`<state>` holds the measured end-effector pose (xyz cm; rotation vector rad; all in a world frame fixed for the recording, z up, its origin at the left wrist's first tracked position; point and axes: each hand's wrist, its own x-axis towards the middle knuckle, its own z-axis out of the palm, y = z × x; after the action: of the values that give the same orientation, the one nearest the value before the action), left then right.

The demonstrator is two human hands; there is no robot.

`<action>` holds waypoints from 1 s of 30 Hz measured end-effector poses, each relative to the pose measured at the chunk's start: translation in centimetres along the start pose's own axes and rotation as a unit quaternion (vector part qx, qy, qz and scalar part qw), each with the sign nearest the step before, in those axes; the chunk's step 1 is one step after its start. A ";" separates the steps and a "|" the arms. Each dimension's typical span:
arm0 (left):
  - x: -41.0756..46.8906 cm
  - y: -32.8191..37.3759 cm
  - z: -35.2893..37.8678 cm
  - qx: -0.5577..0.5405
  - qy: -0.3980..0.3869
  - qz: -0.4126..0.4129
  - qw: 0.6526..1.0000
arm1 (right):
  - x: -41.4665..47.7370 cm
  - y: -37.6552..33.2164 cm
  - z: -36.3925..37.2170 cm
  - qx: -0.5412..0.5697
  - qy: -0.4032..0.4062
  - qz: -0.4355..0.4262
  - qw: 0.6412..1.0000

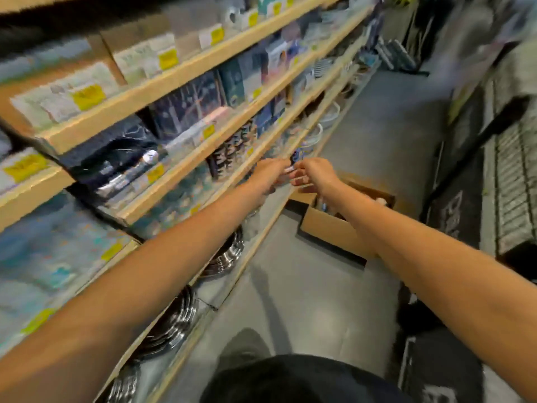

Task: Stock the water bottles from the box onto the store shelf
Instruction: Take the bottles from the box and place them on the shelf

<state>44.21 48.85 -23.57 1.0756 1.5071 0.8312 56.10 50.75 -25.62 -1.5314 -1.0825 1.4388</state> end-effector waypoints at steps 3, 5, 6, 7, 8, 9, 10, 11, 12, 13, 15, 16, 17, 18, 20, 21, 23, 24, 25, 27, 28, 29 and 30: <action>4.2 -1.0 5.6 0.025 -0.054 -0.041 0.997 | 3.7 3.0 -5.4 0.032 0.040 0.058 0.997; 6.8 -1.6 8.8 0.033 -0.098 -0.063 0.993 | 6.0 4.7 -8.7 0.047 0.071 0.093 0.992; 8.3 -1.8 10.2 0.040 -0.114 -0.072 0.990 | 7.3 5.4 -10.1 0.042 0.092 0.107 0.989; 10.2 -1.8 11.8 0.049 -0.131 -0.086 0.986 | 8.8 6.0 -11.8 0.038 0.116 0.120 0.985; 12.0 -1.9 13.2 0.056 -0.143 -0.095 0.984 | 10.4 6.6 -13.2 0.033 0.135 0.136 0.981; 14.2 -1.6 14.8 0.064 -0.156 -0.098 0.981 | 12.2 7.0 -14.9 0.036 0.149 0.147 0.977; 16.2 -1.3 16.0 0.071 -0.163 -0.102 0.979 | 13.6 7.2 -16.3 0.038 0.156 0.157 0.974; 18.8 -0.8 17.9 0.077 -0.173 -0.106 0.976 | 15.4 7.2 -18.0 0.043 0.167 0.165 0.971; 20.8 -0.3 19.2 0.084 -0.179 -0.109 0.974 | 16.7 7.1 -19.4 0.048 0.175 0.171 0.968; 23.0 -0.1 20.4 0.089 -0.185 -0.110 0.972 | 17.8 7.0 -20.5 0.053 0.183 0.179 0.965; 27.0 1.0 22.9 0.100 -0.209 -0.116 0.966 | 20.3 6.6 -23.0 0.075 0.195 0.200 0.957; 29.3 2.0 24.5 0.111 -0.223 -0.125 0.960 | 22.3 6.3 -24.7 0.089 0.205 0.212 0.951; 31.2 2.3 25.6 0.117 -0.231 -0.136 0.956 | 23.6 6.3 -25.7 0.102 0.210 0.219 0.947; 32.1 2.6 26.1 0.122 -0.231 -0.146 0.954 | 24.3 6.5 -26.4 0.102 0.216 0.221 0.945; 36.2 3.4 28.6 0.140 -0.235 -0.161 0.948 | 27.6 6.4 -28.9 0.104 0.233 0.230 0.939; 37.5 3.6 29.5 0.143 -0.234 -0.166 0.947 | 28.6 6.5 -29.6 0.107 0.236 0.235 0.937; 40.3 4.0 31.7 0.154 -0.237 -0.182 0.942 | 31.2 7.1 -31.5 0.108 0.235 0.261 0.930; 41.2 4.1 32.5 0.158 -0.242 -0.187 0.939 | 32.2 7.4 -32.2 0.106 0.234 0.272 0.927; 42.2 4.2 33.4 0.162 -0.249 -0.197 0.934 | 33.3 7.6 -33.0 0.105 0.232 0.283 0.925; 44.0 4.1 35.2 0.164 -0.255 -0.213 0.929 | 35.3 8.3 -34.6 0.109 0.221 0.301 0.921; 45.0 3.8 36.0 0.170 -0.252 -0.218 0.927 | 36.2 8.5 -35.3 0.109 0.216 0.308 0.920; 45.8 3.5 36.7 0.173 -0.245 -0.224 0.927 | 36.9 8.7 -35.9 0.110 0.210 0.313 0.920; 46.6 3.4 37.4 0.176 -0.243 -0.226 0.927 | 37.8 8.9 -36.5 0.112 0.205 0.315 0.920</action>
<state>79.71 92.20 -44.41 1.0304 1.4116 -0.0374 93.46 83.73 -44.47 -1.9867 -0.1581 1.4738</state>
